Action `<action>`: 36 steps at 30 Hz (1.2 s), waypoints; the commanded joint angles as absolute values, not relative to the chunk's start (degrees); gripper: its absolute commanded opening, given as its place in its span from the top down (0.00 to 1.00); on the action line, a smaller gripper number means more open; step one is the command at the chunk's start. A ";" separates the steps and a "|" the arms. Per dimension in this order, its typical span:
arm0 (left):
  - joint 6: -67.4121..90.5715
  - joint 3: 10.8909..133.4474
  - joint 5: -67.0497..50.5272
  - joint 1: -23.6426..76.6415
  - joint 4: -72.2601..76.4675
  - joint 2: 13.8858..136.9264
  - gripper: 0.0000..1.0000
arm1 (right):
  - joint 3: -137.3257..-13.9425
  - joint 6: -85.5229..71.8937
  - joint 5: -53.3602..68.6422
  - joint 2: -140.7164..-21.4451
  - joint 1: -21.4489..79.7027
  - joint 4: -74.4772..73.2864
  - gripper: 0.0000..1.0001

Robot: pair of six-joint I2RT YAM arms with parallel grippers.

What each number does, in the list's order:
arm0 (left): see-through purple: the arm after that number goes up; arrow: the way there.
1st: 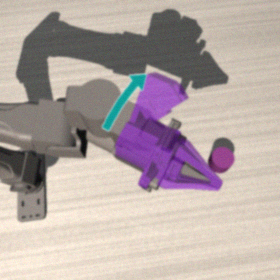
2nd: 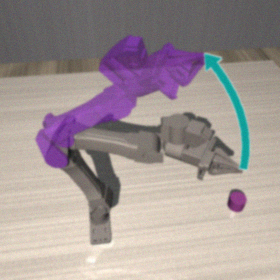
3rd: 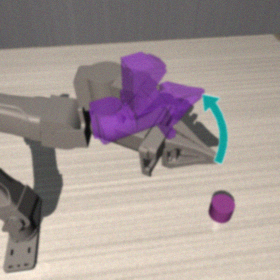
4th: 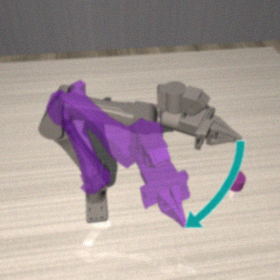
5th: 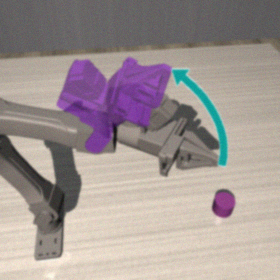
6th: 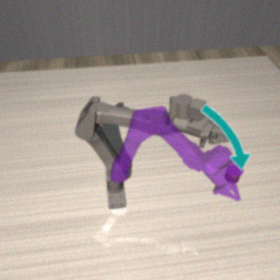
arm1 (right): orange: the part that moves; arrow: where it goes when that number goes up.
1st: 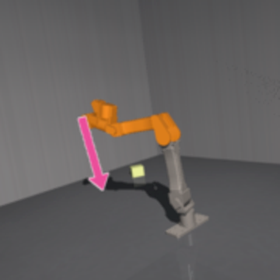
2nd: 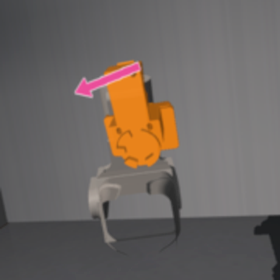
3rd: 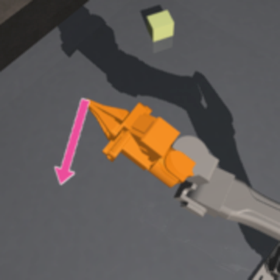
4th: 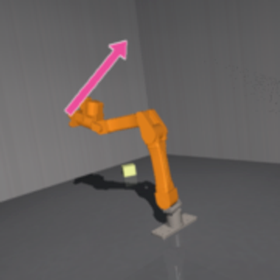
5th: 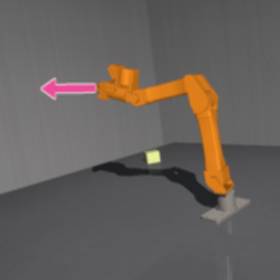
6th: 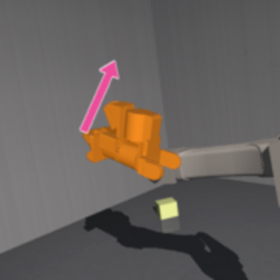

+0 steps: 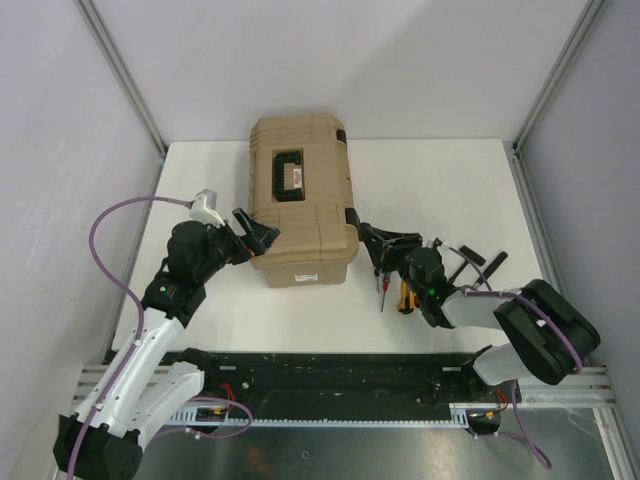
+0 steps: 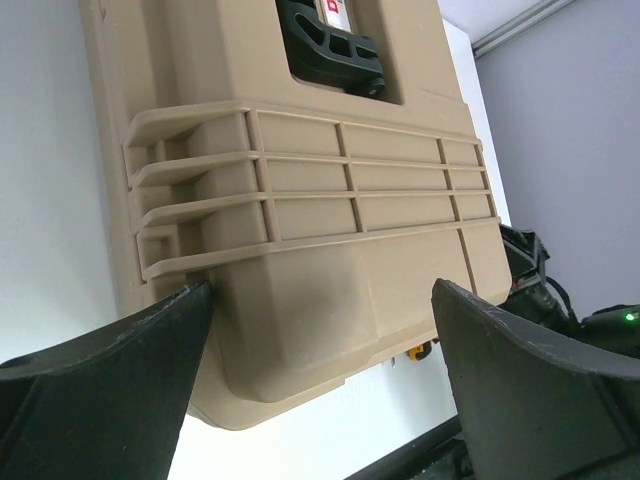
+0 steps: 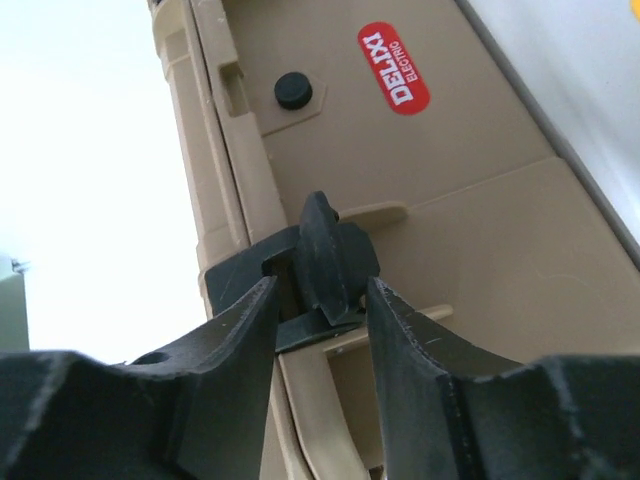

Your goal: Pack the tool kit

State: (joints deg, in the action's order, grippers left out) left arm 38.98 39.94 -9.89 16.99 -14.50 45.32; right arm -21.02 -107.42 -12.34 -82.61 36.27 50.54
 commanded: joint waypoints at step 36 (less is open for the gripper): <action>33.84 41.49 -3.20 17.23 -23.99 46.09 0.01 | -33.65 -74.41 23.87 -83.22 23.03 51.41 0.13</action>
State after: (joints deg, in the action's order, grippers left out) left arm 34.89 41.43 -4.69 17.12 -20.23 46.13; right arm -31.22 -75.83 20.60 -85.60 23.22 47.79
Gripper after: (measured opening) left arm 0.993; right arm 0.865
